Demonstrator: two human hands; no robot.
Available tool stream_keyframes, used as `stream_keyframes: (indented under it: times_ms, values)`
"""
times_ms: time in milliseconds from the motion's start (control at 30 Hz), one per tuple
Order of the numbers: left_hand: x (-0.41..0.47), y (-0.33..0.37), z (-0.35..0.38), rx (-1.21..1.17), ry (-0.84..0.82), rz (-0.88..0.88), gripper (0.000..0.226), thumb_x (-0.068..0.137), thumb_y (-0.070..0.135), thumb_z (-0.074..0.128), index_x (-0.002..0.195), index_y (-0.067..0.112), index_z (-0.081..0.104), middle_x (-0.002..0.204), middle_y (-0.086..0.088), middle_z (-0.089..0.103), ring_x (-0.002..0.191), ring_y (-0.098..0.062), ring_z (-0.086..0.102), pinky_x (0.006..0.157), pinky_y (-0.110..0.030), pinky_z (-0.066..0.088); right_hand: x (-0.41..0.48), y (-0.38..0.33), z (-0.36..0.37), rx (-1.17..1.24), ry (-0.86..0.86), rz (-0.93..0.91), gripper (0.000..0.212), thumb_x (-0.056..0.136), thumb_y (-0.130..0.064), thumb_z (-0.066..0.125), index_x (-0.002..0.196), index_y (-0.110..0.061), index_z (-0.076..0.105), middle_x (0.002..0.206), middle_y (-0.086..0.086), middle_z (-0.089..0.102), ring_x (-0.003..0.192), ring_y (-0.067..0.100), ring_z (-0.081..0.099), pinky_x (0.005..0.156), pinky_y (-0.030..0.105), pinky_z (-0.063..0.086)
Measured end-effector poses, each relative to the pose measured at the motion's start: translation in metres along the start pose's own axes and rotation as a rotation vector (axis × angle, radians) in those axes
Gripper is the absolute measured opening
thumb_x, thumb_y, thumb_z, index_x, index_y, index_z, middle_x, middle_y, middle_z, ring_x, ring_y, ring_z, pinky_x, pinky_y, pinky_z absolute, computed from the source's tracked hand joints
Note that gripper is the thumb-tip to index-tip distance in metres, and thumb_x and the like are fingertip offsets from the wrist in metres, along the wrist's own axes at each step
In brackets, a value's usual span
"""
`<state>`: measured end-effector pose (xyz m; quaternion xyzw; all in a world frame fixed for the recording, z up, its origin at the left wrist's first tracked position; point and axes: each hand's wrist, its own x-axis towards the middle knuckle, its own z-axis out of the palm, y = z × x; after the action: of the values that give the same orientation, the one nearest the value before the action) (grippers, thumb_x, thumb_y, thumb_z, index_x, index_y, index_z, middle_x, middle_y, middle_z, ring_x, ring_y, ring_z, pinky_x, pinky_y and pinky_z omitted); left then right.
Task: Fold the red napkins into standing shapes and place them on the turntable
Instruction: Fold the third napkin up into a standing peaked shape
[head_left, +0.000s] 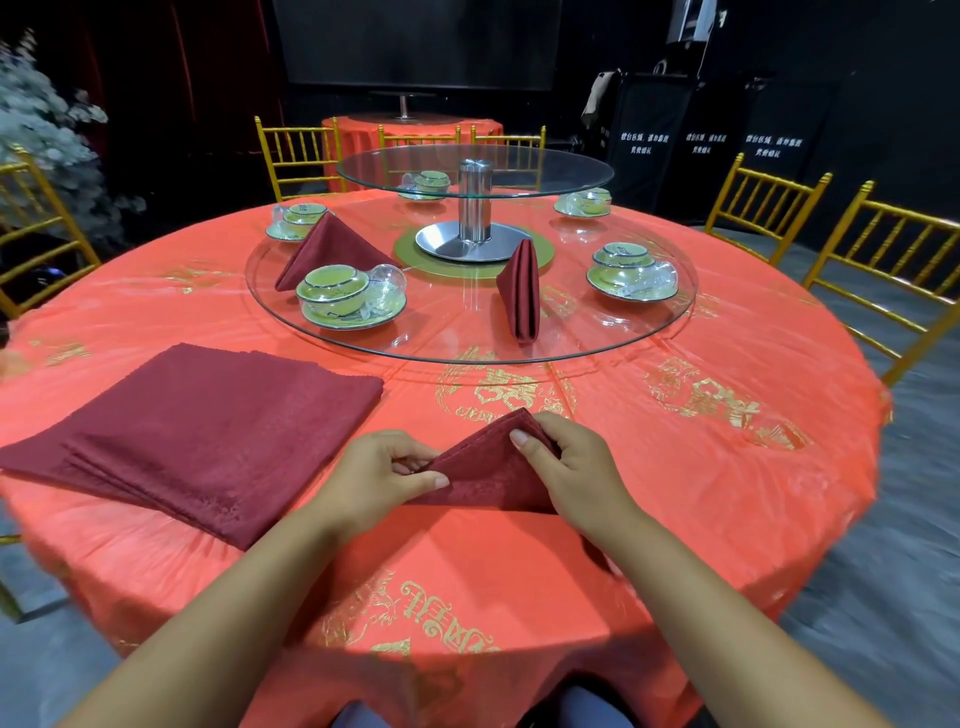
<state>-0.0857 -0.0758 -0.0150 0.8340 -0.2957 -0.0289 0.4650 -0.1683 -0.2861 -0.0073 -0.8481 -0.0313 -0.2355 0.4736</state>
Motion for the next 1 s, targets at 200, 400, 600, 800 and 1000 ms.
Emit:
stream_keyframes:
  times_ms: [200,400,600,800,1000]
  values:
    - [-0.007,-0.007,-0.005,0.017,0.023,-0.03,0.035,0.067,0.003,0.084,0.08,0.034,0.072,0.074,0.002,0.065,0.062,0.005,0.057,0.061,-0.007,0.041,0.001,0.002,-0.001,0.0,0.009,0.002,0.029,0.088,-0.032,0.052,0.069,-0.01,0.05,0.062,-0.012,0.039,0.059,0.005,0.036,0.056,0.027,0.029]
    - [-0.01,-0.011,-0.01,0.087,0.002,0.012,0.037,0.066,0.007,0.085,0.076,0.04,0.07,0.074,0.007,0.068,0.072,0.004,0.059,0.066,-0.007,0.04,0.0,0.004,-0.004,0.002,0.028,0.005,0.026,0.089,-0.031,0.053,0.064,-0.026,0.044,0.059,-0.016,0.041,0.057,0.002,0.036,0.053,0.019,0.027]
    - [-0.012,-0.017,-0.005,0.073,0.042,-0.002,0.044,0.066,0.001,0.084,0.075,0.04,0.066,0.066,0.01,0.062,0.065,0.005,0.057,0.062,-0.007,0.039,-0.001,0.006,-0.003,0.016,0.025,-0.006,0.023,0.089,-0.03,0.054,0.067,-0.027,0.048,0.06,-0.017,0.043,0.058,0.001,0.038,0.054,0.018,0.029]
    - [-0.011,-0.013,0.0,0.051,0.015,0.022,0.043,0.067,0.013,0.085,0.088,0.043,0.064,0.087,0.012,0.069,0.085,0.004,0.061,0.075,-0.006,0.04,0.0,0.005,-0.003,-0.013,0.02,-0.008,0.023,0.09,-0.032,0.052,0.068,-0.032,0.047,0.061,-0.018,0.044,0.057,0.001,0.039,0.053,0.018,0.029]
    - [-0.001,0.001,0.022,-0.306,-0.01,-0.053,0.03,0.074,0.023,0.078,0.099,0.04,0.071,0.099,0.005,0.073,0.094,-0.007,0.067,0.084,-0.022,0.051,0.004,-0.002,-0.004,-0.011,-0.018,-0.011,0.018,0.089,-0.033,0.055,0.072,-0.026,0.057,0.065,-0.013,0.053,0.061,0.002,0.046,0.057,0.024,0.036]
